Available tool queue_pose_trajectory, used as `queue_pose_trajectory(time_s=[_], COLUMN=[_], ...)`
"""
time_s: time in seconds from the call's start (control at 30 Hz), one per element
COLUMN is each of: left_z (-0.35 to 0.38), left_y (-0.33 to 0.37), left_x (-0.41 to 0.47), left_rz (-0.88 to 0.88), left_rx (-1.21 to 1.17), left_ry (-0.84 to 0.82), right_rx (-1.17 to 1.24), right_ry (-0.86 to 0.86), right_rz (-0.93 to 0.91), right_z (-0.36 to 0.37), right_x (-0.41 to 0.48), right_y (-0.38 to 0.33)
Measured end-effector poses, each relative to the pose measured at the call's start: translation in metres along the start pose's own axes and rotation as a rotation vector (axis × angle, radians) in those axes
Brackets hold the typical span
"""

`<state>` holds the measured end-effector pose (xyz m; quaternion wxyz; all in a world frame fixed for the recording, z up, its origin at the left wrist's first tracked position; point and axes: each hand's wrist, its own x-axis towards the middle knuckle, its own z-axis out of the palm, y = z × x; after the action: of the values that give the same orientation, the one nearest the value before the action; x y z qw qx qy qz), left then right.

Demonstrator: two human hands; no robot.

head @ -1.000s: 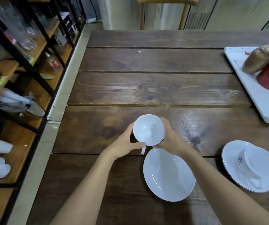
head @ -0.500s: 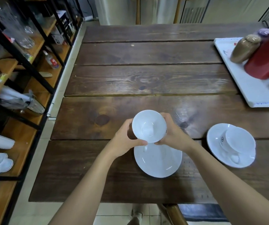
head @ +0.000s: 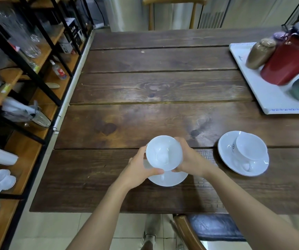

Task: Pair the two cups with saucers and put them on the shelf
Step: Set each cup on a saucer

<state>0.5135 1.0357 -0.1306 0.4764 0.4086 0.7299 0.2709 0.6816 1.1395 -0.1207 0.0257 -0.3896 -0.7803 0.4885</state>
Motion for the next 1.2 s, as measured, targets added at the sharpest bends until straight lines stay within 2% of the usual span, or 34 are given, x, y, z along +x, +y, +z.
queue_pose_trajectory(time_s=[0.3,0.37,0.47,0.53,0.57,0.63,0.77,0.87,0.97,1.2], left_z=[-0.009,-0.014,-0.016,-0.012,-0.009,-0.003,0.003,-0.004,-0.014,-0.026], left_y=[0.001,0.005,0.008,0.011,0.013,0.016,0.015,0.014,0.014,0.008], left_x=[0.001,0.003,0.007,0.007,0.006,0.005,0.009,0.013,0.012,-0.007], left_rz=[-0.009,0.020,-0.070,-0.206,-0.264,-0.331,-0.326,-0.337,-0.355,-0.317], left_rx=[0.089,0.087,0.033,-0.162,-0.261,-0.342,-0.380,-0.462,-0.547,-0.667], left_ry=[-0.061,0.017,0.243,0.274,0.253,0.186,0.120,0.046,-0.045,-0.119], right_rx=[0.008,-0.009,0.154,0.327,0.423,0.568,0.577,0.529,0.586,0.628], right_ry=[0.044,0.088,0.357,0.535,0.552,0.483,0.413,0.388,0.417,0.445], right_rz=[-0.014,0.039,0.230,0.381,0.443,0.529,0.579,0.553,0.543,0.441], right_z=[0.001,-0.006,-0.014,-0.012,-0.008,0.002,0.016,0.021,0.024,0.029], right_x=[0.000,0.002,0.001,-0.003,-0.005,-0.009,-0.007,-0.002,-0.002,-0.009], right_y=[0.013,0.019,0.020,0.014,0.012,0.008,0.003,0.003,0.006,-0.014])
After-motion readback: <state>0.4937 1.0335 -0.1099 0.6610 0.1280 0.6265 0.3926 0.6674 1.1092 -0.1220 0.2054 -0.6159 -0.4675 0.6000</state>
